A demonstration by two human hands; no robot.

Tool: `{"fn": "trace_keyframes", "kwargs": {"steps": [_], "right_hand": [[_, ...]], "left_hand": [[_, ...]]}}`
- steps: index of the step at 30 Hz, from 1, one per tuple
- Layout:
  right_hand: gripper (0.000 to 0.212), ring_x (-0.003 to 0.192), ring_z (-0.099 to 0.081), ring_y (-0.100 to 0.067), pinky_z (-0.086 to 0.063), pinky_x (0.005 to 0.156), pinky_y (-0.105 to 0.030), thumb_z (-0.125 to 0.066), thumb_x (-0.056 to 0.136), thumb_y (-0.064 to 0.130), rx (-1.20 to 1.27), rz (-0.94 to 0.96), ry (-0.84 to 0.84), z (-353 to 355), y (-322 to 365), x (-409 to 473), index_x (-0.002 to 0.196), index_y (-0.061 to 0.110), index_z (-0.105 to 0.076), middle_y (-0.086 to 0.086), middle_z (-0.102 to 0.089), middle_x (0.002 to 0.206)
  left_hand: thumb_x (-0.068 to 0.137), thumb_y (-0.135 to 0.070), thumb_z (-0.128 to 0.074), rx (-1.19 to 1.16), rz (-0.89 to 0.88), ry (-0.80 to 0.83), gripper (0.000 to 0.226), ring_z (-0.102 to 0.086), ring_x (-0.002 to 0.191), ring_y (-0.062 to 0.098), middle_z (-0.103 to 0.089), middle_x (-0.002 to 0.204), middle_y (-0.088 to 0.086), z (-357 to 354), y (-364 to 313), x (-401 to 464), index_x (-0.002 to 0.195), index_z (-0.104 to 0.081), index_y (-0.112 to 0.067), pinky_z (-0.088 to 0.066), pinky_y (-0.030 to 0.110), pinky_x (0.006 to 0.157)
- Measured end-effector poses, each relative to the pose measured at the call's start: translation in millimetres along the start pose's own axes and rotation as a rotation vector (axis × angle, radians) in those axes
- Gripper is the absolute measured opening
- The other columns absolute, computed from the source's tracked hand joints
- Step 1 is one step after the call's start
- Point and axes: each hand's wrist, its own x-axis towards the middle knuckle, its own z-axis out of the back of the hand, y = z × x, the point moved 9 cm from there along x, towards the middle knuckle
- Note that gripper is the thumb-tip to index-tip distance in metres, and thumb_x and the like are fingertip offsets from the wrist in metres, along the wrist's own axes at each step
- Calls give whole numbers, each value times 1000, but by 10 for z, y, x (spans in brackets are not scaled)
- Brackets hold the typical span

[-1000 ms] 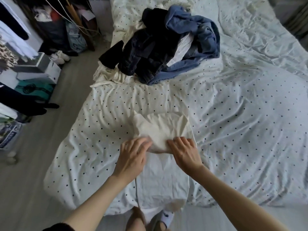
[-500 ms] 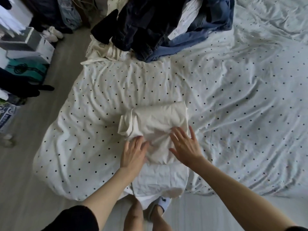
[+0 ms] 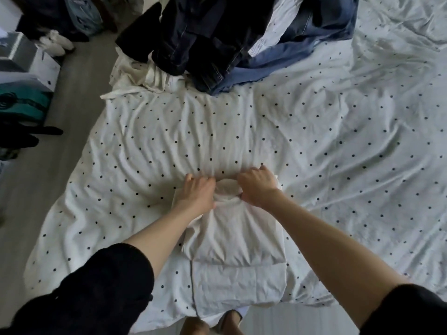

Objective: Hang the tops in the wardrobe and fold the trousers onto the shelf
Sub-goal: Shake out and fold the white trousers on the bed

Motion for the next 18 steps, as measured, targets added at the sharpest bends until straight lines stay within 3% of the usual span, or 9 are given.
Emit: {"fn": "trace_keyframes", "kwargs": {"steps": [2,4,7,10,14,18], "right_hand": [[21,105,-60,-23,-36,81,-30,-53,87,21,58,-7,0,99,-75,10,107,18,-62,-1,-64,111],[17,97,-61,-26,-34,71,-29,-52,86,19,72,-6,-48,318,-180,18,100,16,-62,-3,-64,106],[15,89,-59,-26,-32,67,-29,-53,87,20,66,-18,-131,826,-346,45,96,14,-63,-3,-62,101],[14,87,-59,-28,-31,68,-30,-52,90,22,35,-84,-245,1607,-597,97,99,15,-59,-6,-65,101],[18,94,-60,-31,-23,72,-33,-50,87,12,-66,-189,-578,2766,-855,38,104,11,-54,-9,-67,100],[20,64,-58,-29,-36,65,-33,-60,64,-7,-173,-193,-926,3377,-801,-191,79,7,-58,-8,-60,64]], "left_hand": [[88,-31,-60,-64,1,-30,28,-58,107,26,-61,116,7,103,56,51,112,-56,-16,-38,34,88],[86,-29,-62,-141,5,-96,23,-61,102,28,-65,111,7,359,146,84,107,-62,-20,-42,32,77],[84,-32,-65,-171,-25,-168,24,-63,97,28,-67,105,5,900,186,159,104,-65,-20,-42,31,71],[87,-27,-59,-120,-23,-345,18,-62,95,30,-64,105,7,1764,196,181,103,-63,-18,-37,31,67],[87,-13,-55,1,-38,-757,17,-57,100,26,-60,105,5,3046,146,-26,103,-59,-15,-35,35,78],[91,-11,-50,27,3,-1009,12,-52,97,25,-56,101,5,3533,195,-195,103,-54,-14,-33,35,81]]}}
